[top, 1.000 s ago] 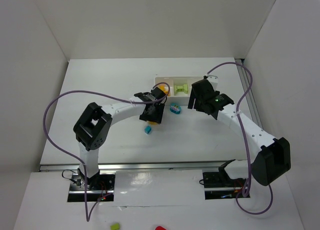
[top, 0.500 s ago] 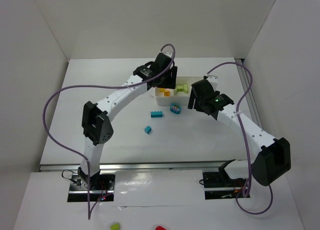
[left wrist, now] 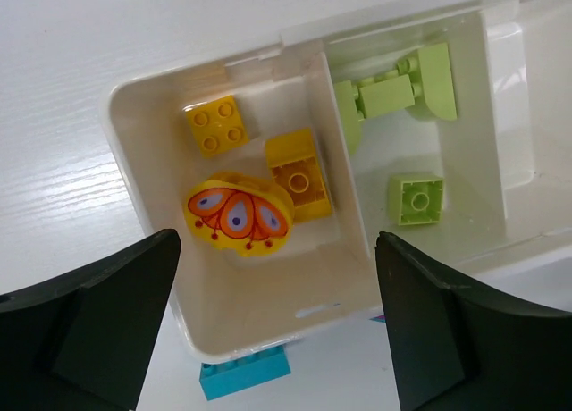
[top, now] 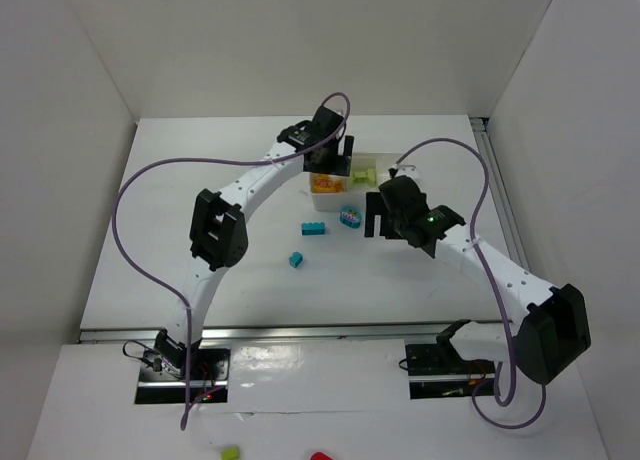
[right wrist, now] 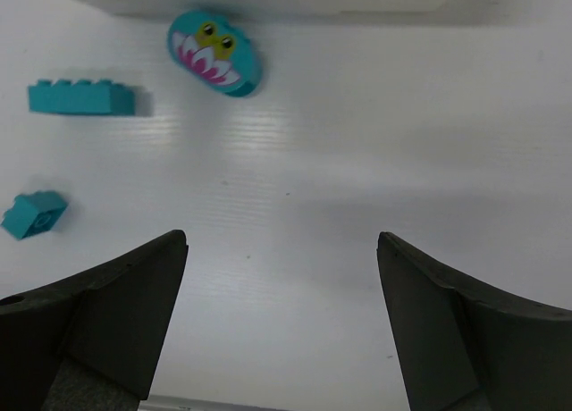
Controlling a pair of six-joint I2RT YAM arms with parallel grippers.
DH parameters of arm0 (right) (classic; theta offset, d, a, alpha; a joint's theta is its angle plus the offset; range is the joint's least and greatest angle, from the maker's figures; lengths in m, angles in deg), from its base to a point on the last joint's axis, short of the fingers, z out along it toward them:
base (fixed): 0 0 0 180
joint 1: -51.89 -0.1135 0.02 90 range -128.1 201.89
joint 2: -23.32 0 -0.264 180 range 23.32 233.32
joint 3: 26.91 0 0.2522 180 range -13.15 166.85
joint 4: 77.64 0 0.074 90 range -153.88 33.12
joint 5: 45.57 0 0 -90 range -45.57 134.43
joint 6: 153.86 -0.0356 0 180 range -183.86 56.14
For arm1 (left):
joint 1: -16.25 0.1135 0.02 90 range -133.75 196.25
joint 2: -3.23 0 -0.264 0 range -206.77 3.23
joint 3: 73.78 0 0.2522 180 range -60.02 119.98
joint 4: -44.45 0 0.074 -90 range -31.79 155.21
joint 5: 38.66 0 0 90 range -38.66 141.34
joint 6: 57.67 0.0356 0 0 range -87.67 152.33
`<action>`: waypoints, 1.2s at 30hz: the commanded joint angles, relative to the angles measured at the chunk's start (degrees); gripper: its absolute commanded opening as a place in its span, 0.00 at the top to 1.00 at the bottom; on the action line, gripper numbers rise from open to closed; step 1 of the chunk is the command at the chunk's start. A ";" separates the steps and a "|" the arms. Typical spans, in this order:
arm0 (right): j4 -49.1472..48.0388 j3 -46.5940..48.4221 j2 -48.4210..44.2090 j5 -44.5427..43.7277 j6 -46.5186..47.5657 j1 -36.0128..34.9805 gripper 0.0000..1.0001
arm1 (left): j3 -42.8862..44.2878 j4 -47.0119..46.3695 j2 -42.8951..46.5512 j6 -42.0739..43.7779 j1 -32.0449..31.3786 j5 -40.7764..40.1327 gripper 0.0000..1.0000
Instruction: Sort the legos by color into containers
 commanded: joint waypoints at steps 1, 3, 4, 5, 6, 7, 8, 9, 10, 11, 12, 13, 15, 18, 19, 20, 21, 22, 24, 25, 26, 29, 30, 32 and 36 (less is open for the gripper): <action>-9.33 -2.76 -0.57 6.54 3.17 -2.91 0.06 | 2.26 -0.51 3.34 1.25 -0.48 1.08 0.00; -13.27 -4.87 0.66 6.55 2.65 -3.97 0.06 | 1.73 0.02 6.50 1.25 -0.48 1.08 0.00; -14.52 -4.88 1.28 6.55 2.65 -4.59 0.06 | 1.04 0.02 7.73 1.25 -0.48 0.56 0.00; -15.49 -5.49 2.07 6.55 2.65 -4.59 0.06 | 1.03 0.54 9.13 1.25 -0.48 0.55 0.00; -16.54 -5.50 3.90 6.55 2.65 -4.59 0.06 | -0.28 1.06 12.19 1.25 -0.48 0.03 0.00; -18.72 -6.02 4.88 6.55 3.43 -4.59 0.06 | -0.99 1.07 13.88 1.25 -0.48 0.03 0.00; -20.14 -6.03 5.76 5.59 4.22 -4.59 0.06 | -1.95 1.68 15.63 1.25 -0.48 -0.84 0.00; -21.72 -6.90 7.51 4.80 4.84 -4.59 0.07 | -4.31 1.69 17.39 1.25 -0.48 -1.81 0.00; -25.39 -8.04 8.39 4.79 5.63 -4.59 0.07 | -5.72 1.69 21.06 1.25 -0.48 -2.34 0.00; -27.34 -8.57 9.10 4.10 6.51 -4.59 0.07 | -7.31 1.69 22.93 1.25 -0.48 -2.35 0.00; -29.71 -9.44 9.80 4.09 8.25 -4.59 0.07 | -8.80 2.21 24.60 1.25 0.05 -3.74 0.00; -32.60 -10.58 9.81 3.48 8.97 -5.11 0.07 | -11.77 2.21 26.27 1.25 0.05 -3.75 0.00; -41.56 -13.23 12.43 2.95 10.54 -4.60 0.07 | -15.73 2.82 30.67 0.12 0.57 -4.89 0.00; -43.70 -11.57 17.09 1.54 12.13 -4.59 0.07 | -19.09 3.44 35.24 -0.41 1.28 -4.90 0.01; -44.93 -10.43 20.06 1.54 13.10 -4.59 0.06 | -21.01 3.44 36.12 -0.42 1.28 -4.90 0.01; -45.46 -9.81 21.40 1.54 13.11 -4.59 0.06 | -21.90 3.44 36.91 -0.94 1.28 -4.90 0.01; -45.99 -9.28 22.54 1.54 13.98 -4.59 0.06 | -22.69 3.44 38.05 -0.94 1.89 -5.42 0.01; -45.99 -8.76 24.99 1.54 14.51 -4.59 0.06 | -23.83 3.44 38.06 -0.94 1.90 -5.42 0.01; -46.61 -6.65 28.42 1.02 15.21 -4.07 0.08 | -24.54 3.97 38.77 -1.56 2.42 -5.42 0.01; -46.61 -5.94 29.49 0.32 15.22 -4.06 0.11 | -24.55 3.97 38.77 -1.56 2.95 -5.42 0.01; -46.61 -5.33 30.37 0.31 15.22 -4.06 0.13 | -24.55 3.97 38.77 -2.17 2.95 -5.42 0.01; -47.14 -3.66 32.40 0.31 15.22 -2.92 0.14 | -24.55 3.97 38.77 -2.17 2.95 -4.90 0.02; -47.74 -3.65 32.92 0.31 15.22 -2.31 0.14 | -24.55 3.97 38.77 -2.17 2.95 -4.90 0.02; -47.75 -2.95 33.53 0.84 15.74 -2.31 0.14 | -24.55 3.97 38.77 -2.17 2.95 -4.90 0.02; -47.23 -1.63 34.15 3.12 16.36 -1.78 0.25 | -24.55 4.50 38.24 -2.17 2.95 -4.90 0.02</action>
